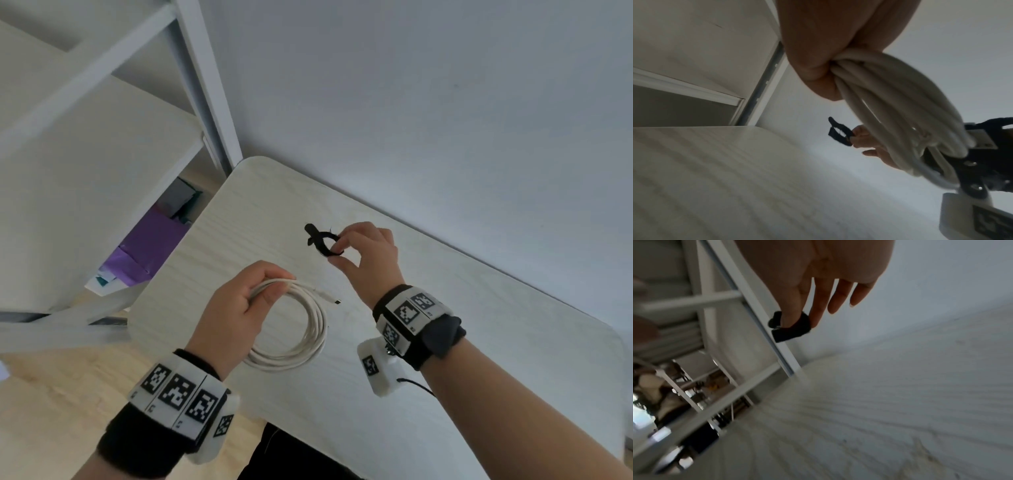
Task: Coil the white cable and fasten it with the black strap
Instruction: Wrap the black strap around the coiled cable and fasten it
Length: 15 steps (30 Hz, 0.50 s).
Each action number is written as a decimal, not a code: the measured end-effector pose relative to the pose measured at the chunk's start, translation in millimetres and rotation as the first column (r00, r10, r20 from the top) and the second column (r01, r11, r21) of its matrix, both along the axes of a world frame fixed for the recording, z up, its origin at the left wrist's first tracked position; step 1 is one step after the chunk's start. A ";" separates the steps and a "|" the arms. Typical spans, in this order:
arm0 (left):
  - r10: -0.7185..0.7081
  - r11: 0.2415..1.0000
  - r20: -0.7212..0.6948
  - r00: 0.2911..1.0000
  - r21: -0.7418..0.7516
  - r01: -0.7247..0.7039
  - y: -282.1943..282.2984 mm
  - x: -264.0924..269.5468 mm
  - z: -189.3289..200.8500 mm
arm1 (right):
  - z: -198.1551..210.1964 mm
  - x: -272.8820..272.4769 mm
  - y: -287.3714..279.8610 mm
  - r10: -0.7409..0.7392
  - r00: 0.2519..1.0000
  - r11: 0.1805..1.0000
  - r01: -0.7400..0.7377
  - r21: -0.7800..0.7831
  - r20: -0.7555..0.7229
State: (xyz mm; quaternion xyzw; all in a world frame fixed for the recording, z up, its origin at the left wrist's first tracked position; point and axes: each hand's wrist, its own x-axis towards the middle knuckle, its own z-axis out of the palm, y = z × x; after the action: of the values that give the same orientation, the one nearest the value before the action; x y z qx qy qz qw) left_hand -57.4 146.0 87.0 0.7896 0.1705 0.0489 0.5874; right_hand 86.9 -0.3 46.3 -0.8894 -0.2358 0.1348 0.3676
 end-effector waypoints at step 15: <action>-0.280 0.927 0.181 0.943 -0.203 0.314 -80.2 48.8 77.4 | 115.1 -42.8 -118.5 -0.215 0.963 0.911 0.257 0.324 -0.160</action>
State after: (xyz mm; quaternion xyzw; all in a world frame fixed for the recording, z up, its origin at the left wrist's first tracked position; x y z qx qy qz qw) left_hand -8.6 65.8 164.3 0.7275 0.0087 -0.0019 0.6861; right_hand 44.0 -118.8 161.4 -0.8242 -0.1235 0.1001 0.5435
